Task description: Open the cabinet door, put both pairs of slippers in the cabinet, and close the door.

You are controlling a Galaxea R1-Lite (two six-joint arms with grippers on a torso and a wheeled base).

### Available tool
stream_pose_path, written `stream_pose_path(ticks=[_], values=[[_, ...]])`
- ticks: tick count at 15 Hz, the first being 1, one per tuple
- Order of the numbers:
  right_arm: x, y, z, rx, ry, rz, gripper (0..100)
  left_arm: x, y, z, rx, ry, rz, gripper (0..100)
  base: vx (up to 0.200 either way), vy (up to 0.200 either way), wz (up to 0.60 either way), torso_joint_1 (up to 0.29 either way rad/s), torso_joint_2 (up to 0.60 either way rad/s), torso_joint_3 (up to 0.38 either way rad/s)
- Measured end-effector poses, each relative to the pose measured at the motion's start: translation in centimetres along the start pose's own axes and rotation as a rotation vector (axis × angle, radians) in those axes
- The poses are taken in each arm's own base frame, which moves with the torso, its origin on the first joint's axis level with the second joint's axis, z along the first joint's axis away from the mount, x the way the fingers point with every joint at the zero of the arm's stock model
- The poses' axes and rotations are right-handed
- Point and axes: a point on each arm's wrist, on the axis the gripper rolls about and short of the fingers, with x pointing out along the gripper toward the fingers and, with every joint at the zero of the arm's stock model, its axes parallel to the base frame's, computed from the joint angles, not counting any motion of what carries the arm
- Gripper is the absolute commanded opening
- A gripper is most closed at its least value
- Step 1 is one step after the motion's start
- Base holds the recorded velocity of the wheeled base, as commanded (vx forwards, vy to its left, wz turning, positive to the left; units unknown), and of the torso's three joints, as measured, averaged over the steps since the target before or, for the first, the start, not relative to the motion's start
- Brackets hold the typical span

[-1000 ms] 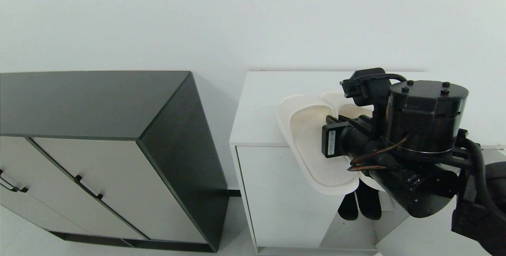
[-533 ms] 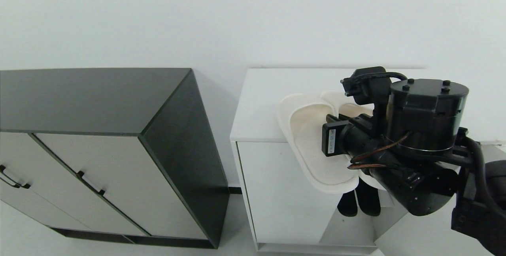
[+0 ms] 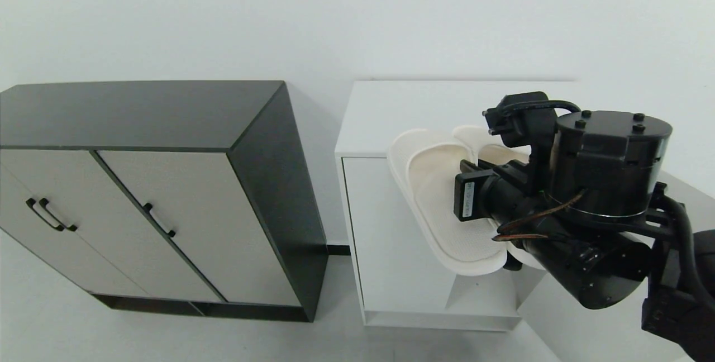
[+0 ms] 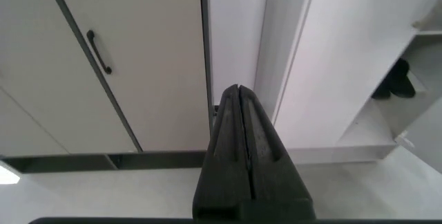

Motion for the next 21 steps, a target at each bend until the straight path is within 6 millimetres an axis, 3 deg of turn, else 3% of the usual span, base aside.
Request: stream_pose_path(ticks=[16,21], values=[[0.12,0.10,-0.46,-0.006,0.012,0.000,0,0.00,0.00,0.00,0.000,0.000,0.000,0,-0.013,0.000,0.00,0.000,0.00,0.000],[0.07,0.07,-0.72,-0.015,0.019,-0.001,0,0.00,0.00,-0.01,0.005,0.001,-0.002,0,0.000,-0.200,0.00,0.003,0.00,0.003]])
